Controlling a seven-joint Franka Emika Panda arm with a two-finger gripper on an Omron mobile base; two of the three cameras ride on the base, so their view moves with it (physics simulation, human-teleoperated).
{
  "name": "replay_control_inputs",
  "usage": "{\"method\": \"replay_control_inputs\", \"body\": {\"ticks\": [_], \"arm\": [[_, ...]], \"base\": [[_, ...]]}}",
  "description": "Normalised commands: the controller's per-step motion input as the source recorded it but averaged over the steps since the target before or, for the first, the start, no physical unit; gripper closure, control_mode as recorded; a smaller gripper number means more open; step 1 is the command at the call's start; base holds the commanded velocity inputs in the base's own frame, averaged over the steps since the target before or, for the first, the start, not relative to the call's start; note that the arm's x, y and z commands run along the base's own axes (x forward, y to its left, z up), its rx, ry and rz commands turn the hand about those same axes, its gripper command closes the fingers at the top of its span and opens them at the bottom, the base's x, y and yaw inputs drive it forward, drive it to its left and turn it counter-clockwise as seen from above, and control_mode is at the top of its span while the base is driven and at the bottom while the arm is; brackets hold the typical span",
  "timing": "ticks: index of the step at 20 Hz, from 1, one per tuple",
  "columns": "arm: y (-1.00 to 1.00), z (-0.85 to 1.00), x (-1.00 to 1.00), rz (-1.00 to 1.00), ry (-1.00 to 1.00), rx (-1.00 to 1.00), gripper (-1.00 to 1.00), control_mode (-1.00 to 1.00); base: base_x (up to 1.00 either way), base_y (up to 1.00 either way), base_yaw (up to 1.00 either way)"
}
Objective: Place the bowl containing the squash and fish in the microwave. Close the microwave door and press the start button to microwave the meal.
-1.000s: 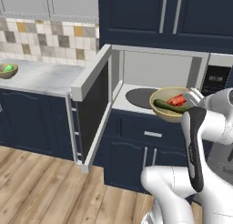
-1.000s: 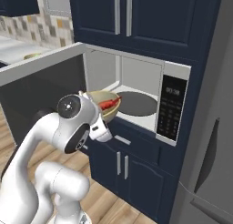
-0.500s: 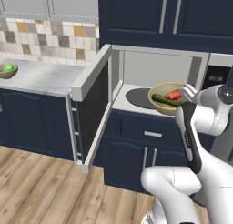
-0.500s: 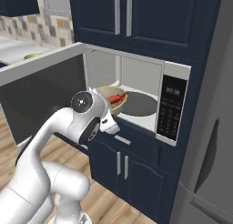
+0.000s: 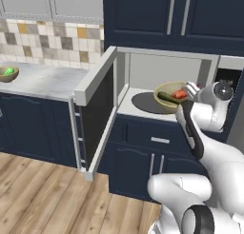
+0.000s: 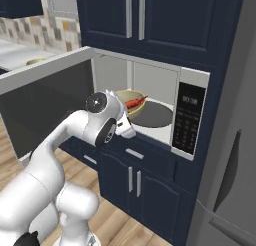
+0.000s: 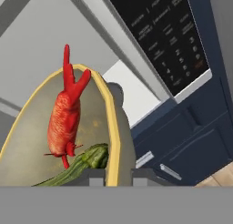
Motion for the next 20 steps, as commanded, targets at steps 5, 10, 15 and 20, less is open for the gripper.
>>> {"method": "replay_control_inputs", "body": {"ticks": [5,10,15,20], "arm": [[0.00,-0.26,0.32,-0.11,0.00,0.00,1.00,-1.00],[0.00,-0.25,0.34,-0.08,0.00,0.01,1.00,-1.00],[-0.04,-0.17,0.39,-0.02,0.00,0.08,1.00,-1.00],[-0.17,-0.15,0.38,0.00,0.00,0.09,1.00,-1.00]], "base": [[0.00,0.00,0.00],[0.00,0.00,0.00],[0.00,0.00,0.00],[0.00,0.00,0.00]]}}
